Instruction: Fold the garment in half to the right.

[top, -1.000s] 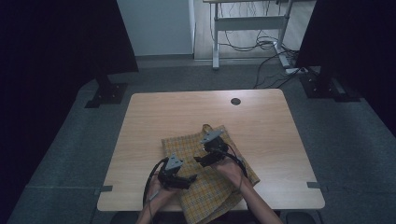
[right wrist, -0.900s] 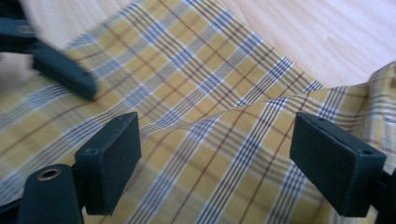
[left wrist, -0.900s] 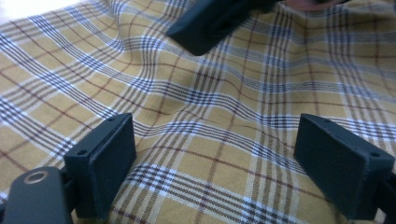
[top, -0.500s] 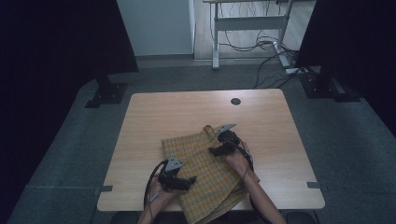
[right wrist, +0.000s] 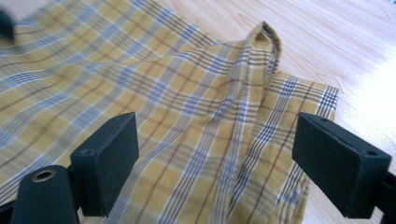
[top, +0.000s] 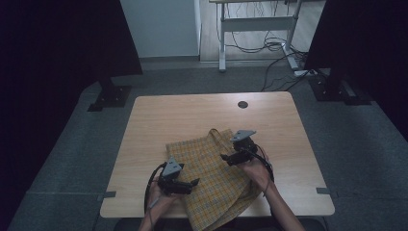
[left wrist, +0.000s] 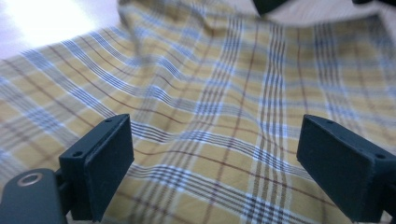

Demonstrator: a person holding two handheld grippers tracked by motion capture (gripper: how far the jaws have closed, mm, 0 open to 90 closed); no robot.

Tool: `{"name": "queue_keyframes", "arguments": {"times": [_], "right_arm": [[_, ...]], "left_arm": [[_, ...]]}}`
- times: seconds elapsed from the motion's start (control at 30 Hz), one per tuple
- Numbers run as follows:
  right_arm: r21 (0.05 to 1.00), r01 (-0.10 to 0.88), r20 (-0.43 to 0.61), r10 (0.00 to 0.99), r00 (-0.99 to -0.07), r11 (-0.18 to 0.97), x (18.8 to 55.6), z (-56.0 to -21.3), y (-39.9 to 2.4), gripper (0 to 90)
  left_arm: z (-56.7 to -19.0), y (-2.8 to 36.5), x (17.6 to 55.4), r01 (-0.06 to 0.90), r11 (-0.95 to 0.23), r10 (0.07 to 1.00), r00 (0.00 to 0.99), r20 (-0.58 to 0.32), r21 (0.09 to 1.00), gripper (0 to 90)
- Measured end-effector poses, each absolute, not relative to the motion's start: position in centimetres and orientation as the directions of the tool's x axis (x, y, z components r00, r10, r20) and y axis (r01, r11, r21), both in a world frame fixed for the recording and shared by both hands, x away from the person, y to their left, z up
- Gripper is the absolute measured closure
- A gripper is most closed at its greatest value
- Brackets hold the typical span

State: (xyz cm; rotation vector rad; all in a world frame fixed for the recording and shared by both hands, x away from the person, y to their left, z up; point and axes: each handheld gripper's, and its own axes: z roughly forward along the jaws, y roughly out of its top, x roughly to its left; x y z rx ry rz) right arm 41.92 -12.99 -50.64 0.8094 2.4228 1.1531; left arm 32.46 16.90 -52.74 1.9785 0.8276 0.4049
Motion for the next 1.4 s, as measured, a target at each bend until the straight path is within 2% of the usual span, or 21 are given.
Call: {"name": "queue_keyframes", "arguments": {"times": [0.27, 0.5, 0.8, 1.1, 1.4], "right_arm": [[0.777, 0.31, -0.063, 0.558, -0.828, 0.548, 38.8, -50.2, -14.2, 12.4], [0.737, 0.318, -0.027, 0.496, -0.868, 0.597, 36.0, -52.2, -16.1, 12.8], [0.697, 0.342, 0.023, 0.456, -0.89, 0.631, 34.6, -55.7, -16.7, 15.6], [0.732, 0.396, 0.022, 0.561, -0.827, 0.555, 33.1, -56.2, -16.5, 19.2], [0.738, 0.502, 0.036, 0.716, -0.697, 0.451, 32.3, -56.2, -16.4, 19.7]], "left_arm": [[-52.6, 21.3, 32.6, 0.421, -0.271, 0.762, 0.643, -0.074, 0.866, 9.9], [-54.2, 25.1, 32.6, 0.492, -0.265, 0.831, 0.553, -0.062, 0.83, 10.0], [-55.2, 25.4, 32.9, 0.532, -0.315, 0.853, 0.522, -0.01, 0.786, 10.3], [-55.8, 24.8, 33.2, 0.555, -0.369, 0.854, 0.519, 0.037, 0.746, 10.0], [-55.8, 24.8, 33.2, 0.556, -0.375, 0.855, 0.517, 0.045, 0.742, 9.5]]}}
